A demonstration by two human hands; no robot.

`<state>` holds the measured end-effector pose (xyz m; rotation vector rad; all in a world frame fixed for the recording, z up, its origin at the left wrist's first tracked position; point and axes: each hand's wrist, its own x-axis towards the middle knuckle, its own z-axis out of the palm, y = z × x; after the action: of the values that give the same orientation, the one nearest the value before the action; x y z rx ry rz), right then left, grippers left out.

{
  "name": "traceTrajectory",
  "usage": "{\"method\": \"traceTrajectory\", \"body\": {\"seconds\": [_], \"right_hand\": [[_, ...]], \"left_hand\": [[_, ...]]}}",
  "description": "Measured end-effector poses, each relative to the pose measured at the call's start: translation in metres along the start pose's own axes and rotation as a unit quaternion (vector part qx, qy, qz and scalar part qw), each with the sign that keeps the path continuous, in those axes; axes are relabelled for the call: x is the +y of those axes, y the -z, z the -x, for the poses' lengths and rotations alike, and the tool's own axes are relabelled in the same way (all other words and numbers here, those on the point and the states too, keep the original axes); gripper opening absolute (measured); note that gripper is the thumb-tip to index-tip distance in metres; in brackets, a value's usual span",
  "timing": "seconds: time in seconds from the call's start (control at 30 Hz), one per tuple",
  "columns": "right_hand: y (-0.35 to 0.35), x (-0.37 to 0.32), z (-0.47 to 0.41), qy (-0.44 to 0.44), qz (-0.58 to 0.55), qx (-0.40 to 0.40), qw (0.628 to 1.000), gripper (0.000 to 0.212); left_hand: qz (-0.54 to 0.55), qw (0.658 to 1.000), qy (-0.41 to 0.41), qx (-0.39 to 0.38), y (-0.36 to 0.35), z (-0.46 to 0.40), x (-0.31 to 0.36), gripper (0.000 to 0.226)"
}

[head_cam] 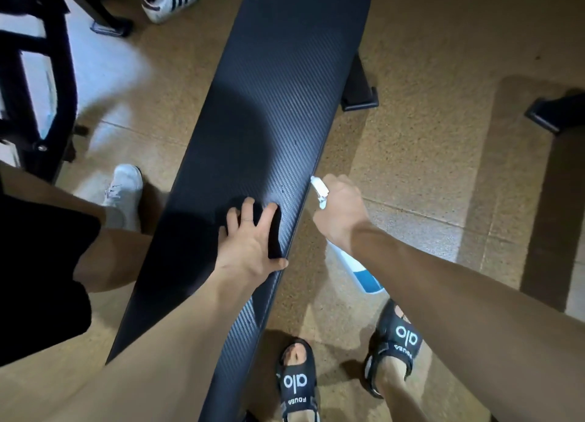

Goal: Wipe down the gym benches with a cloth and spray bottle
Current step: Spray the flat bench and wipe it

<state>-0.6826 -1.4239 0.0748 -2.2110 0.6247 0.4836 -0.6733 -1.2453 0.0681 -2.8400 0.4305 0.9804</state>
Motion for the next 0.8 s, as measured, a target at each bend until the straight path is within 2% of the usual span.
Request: {"method": "traceTrajectory", "body": {"seconds": [0.13, 0.33, 0.43, 0.5, 0.53, 0.6, 0.67, 0.73, 0.8], "right_hand": [[0.014, -0.002, -0.017, 0.016, -0.014, -0.003, 1.000, 0.036], [0.038, -0.010, -0.049, -0.001, -0.011, 0.014, 1.000, 0.036], [0.056, -0.019, -0.064, 0.002, -0.027, 0.023, 0.999, 0.039], [0.067, -0.026, -0.078, 0.007, -0.016, 0.028, 0.999, 0.036], [0.071, -0.029, -0.087, 0.008, -0.013, 0.029, 0.999, 0.032], [0.077, -0.037, -0.108, 0.010, -0.005, 0.028, 1.000, 0.028], [0.081, -0.047, -0.127, 0.006, 0.008, 0.022, 1.000, 0.026], [0.086, -0.055, -0.141, -0.002, 0.011, 0.019, 1.000, 0.025], [0.091, -0.064, -0.153, -0.003, 0.011, 0.029, 1.000, 0.030]], "left_hand": [[-0.002, 1.000, 0.008, -0.004, 0.002, -0.003, 0.000, 0.114], [-0.004, 0.996, 0.035, -0.076, 0.014, -0.010, 0.008, 0.117], [0.003, 0.996, 0.015, -0.091, 0.039, -0.021, 0.006, 0.091], [-0.009, 0.998, -0.004, -0.060, 0.065, -0.041, 0.004, 0.075], [-0.002, 0.999, 0.001, -0.036, 0.079, -0.054, 0.004, 0.075], [0.016, 1.000, 0.007, 0.018, 0.103, -0.086, 0.008, 0.090], [-0.012, 0.999, -0.017, 0.047, 0.118, -0.120, 0.016, 0.111], [-0.024, 0.998, -0.034, 0.036, 0.128, -0.145, 0.027, 0.123], [0.002, 0.999, -0.035, 0.016, 0.132, -0.161, 0.033, 0.124]]}}
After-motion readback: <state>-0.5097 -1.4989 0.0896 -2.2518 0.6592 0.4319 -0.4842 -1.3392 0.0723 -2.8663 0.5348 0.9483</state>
